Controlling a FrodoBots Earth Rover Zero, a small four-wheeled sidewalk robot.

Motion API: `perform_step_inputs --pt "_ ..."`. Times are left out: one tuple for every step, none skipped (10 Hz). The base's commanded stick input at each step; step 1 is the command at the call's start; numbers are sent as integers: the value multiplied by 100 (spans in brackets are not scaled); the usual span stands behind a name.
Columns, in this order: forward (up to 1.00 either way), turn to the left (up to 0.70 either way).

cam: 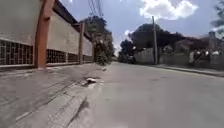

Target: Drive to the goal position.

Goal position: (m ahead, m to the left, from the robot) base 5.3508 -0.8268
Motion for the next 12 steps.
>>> perform_step_inputs --pt "100 -12" --pt "100 -11" --pt "100 -5" --pt "100 -5" --pt "100 -5" --pt "100 -5" --pt "100 -5" --pt "100 -5" --pt "100 -4" --pt "100 -1" --pt "100 0" --pt "100 0"
